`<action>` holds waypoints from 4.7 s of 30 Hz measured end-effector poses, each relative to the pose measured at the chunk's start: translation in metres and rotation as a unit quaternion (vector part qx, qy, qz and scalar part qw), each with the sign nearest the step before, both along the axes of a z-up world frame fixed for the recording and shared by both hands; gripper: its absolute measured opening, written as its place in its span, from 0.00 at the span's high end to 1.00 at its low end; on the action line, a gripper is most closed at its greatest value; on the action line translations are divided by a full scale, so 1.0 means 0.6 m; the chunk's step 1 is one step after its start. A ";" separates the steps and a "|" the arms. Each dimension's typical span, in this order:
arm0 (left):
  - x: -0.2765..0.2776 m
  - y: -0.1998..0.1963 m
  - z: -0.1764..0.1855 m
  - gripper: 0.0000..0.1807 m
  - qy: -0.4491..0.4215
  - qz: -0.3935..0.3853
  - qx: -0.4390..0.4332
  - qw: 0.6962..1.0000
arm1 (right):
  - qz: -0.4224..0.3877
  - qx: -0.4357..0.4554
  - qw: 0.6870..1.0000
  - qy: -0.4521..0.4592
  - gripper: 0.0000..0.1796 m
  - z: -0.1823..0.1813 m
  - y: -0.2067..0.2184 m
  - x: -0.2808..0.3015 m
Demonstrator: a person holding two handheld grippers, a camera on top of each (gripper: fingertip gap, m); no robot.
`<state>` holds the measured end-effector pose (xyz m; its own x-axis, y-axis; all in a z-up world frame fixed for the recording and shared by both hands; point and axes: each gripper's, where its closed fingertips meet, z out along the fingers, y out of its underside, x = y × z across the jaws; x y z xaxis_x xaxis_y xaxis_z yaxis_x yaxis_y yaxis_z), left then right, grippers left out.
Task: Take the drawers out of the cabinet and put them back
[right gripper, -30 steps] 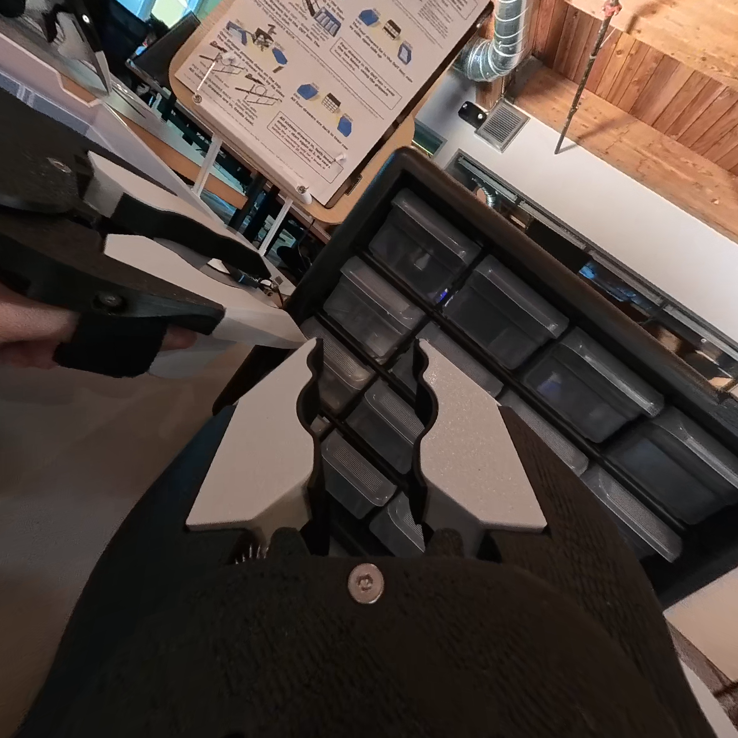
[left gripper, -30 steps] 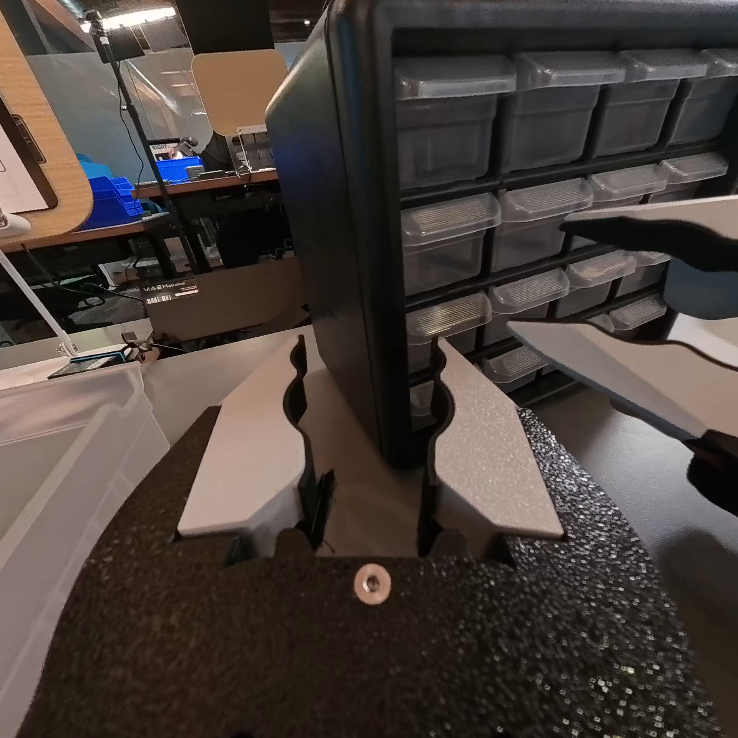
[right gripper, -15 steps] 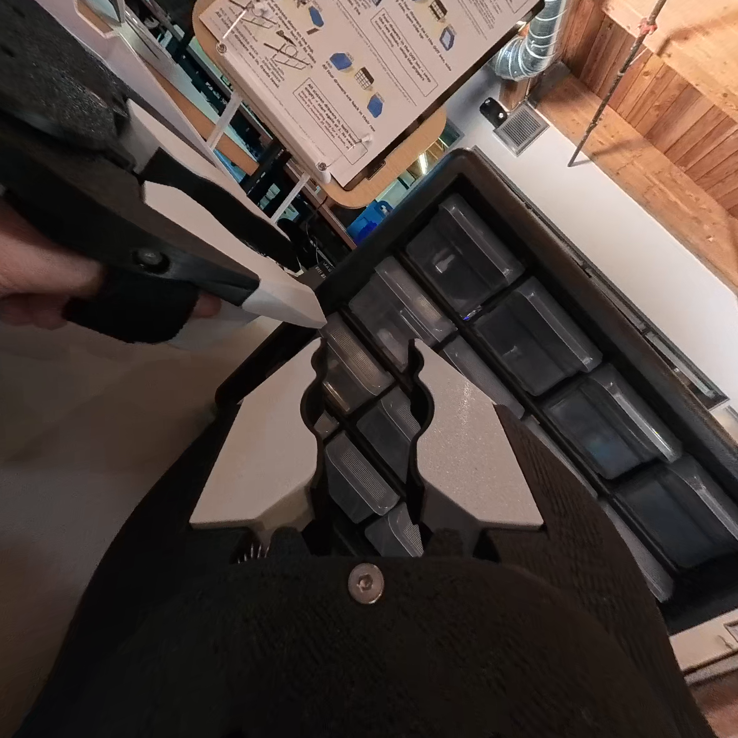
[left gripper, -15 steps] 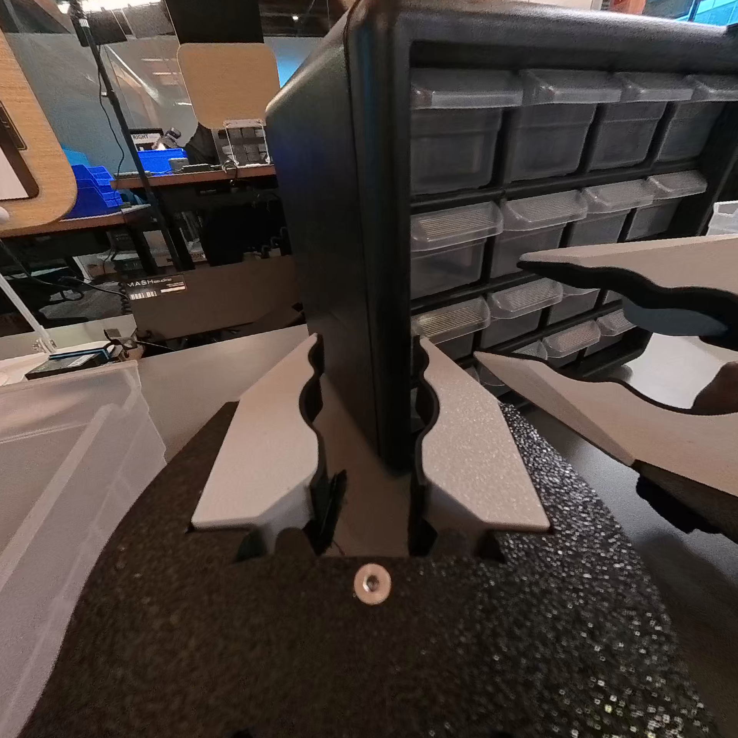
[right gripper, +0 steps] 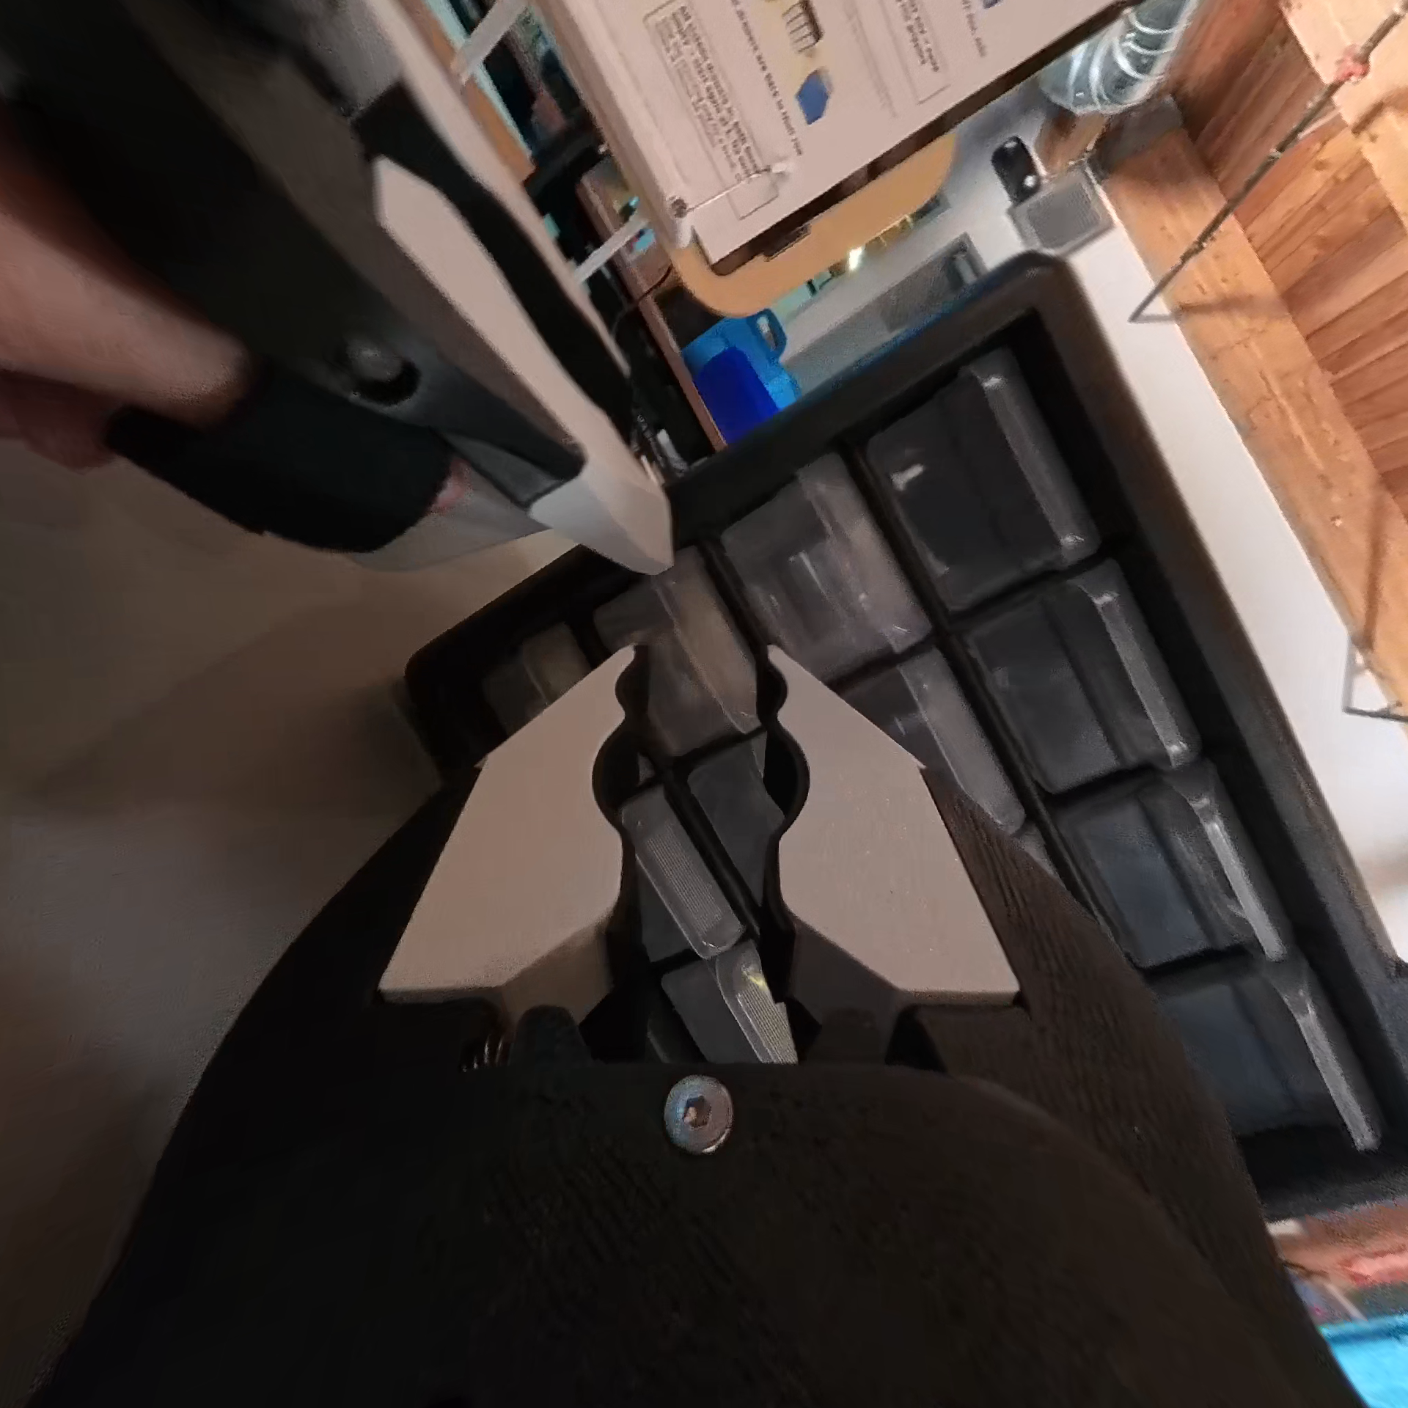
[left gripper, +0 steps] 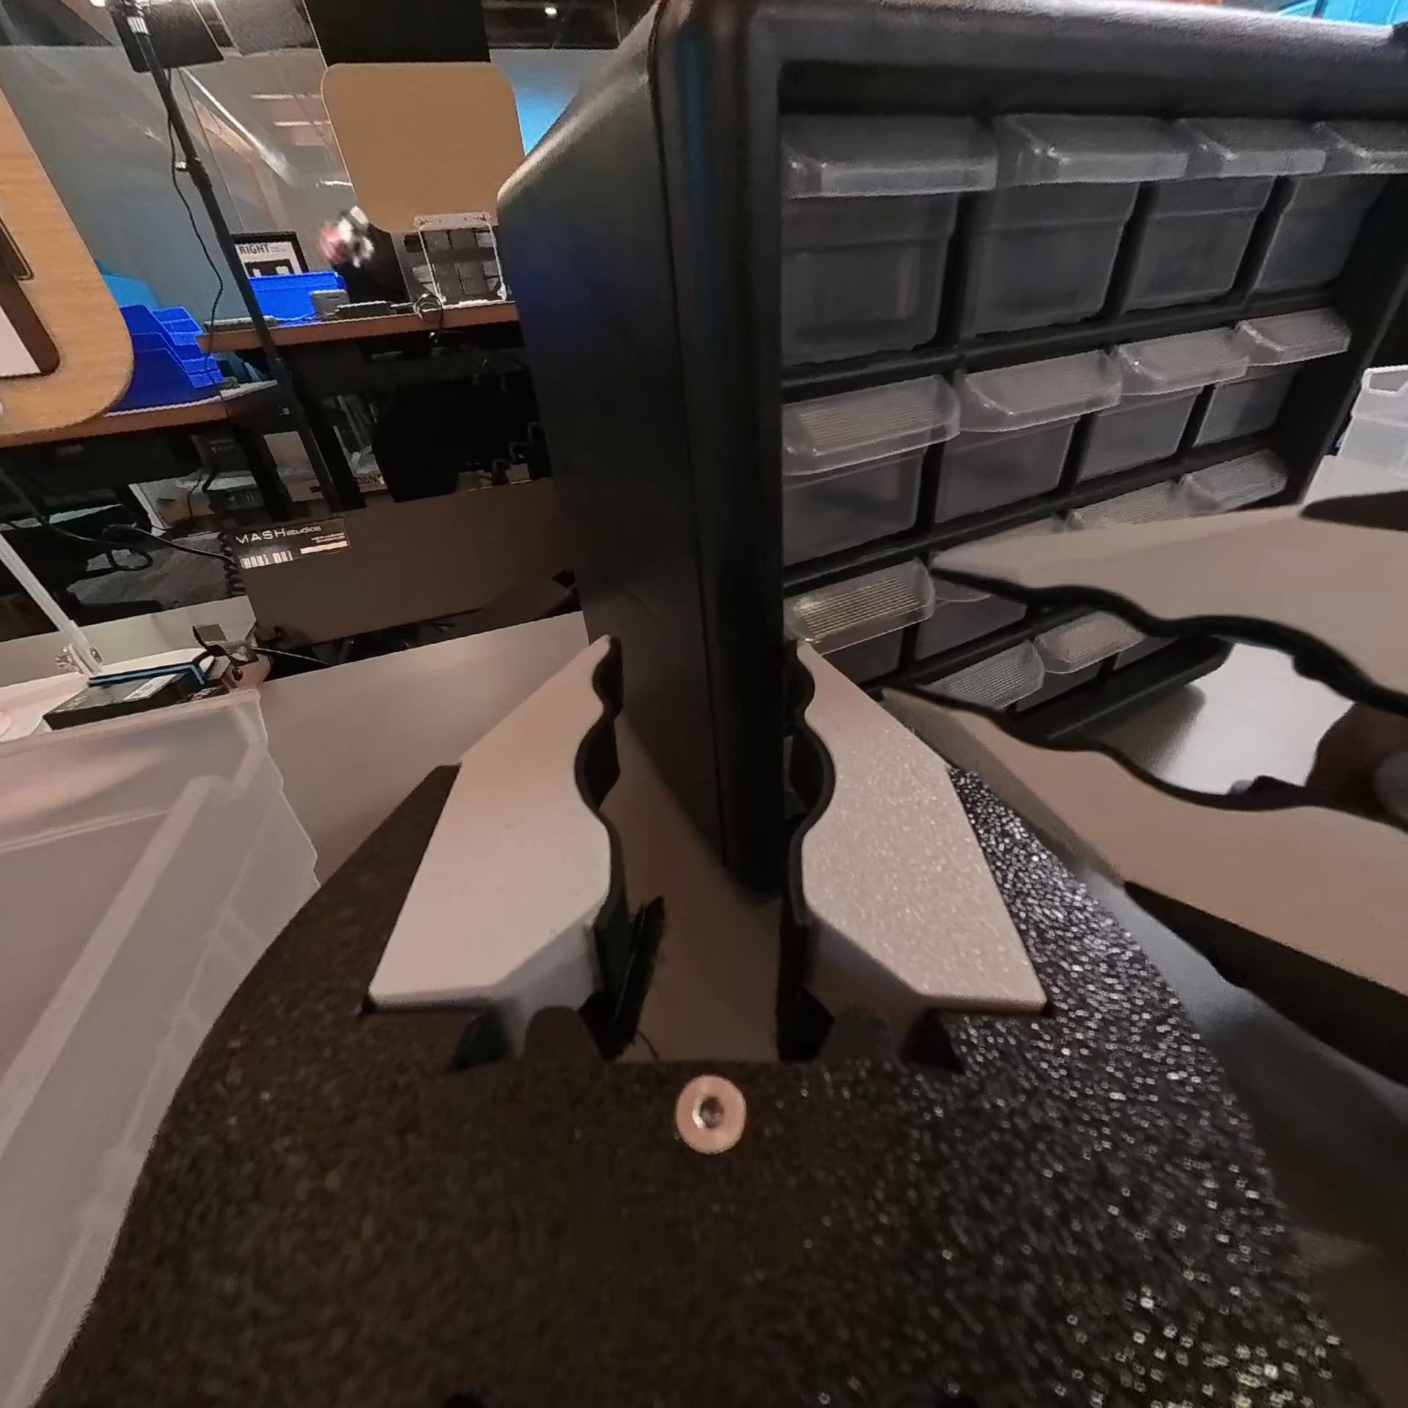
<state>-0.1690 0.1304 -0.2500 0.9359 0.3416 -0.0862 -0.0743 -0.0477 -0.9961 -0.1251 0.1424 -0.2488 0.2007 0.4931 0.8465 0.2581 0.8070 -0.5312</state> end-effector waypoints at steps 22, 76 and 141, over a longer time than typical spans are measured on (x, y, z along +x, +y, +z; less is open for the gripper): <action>0.003 -0.013 0.040 0.83 0.014 0.000 0.065 0.998 | -0.079 0.180 0.980 -0.036 0.94 -0.001 0.021 -0.019; 0.005 -0.014 0.047 0.84 0.023 0.008 0.075 0.997 | -0.005 0.255 0.965 -0.057 0.99 -0.012 -0.148 0.169; 0.015 -0.008 0.046 0.82 0.069 0.015 0.052 0.996 | -0.240 -0.291 0.728 -0.572 0.67 -0.046 0.545 0.614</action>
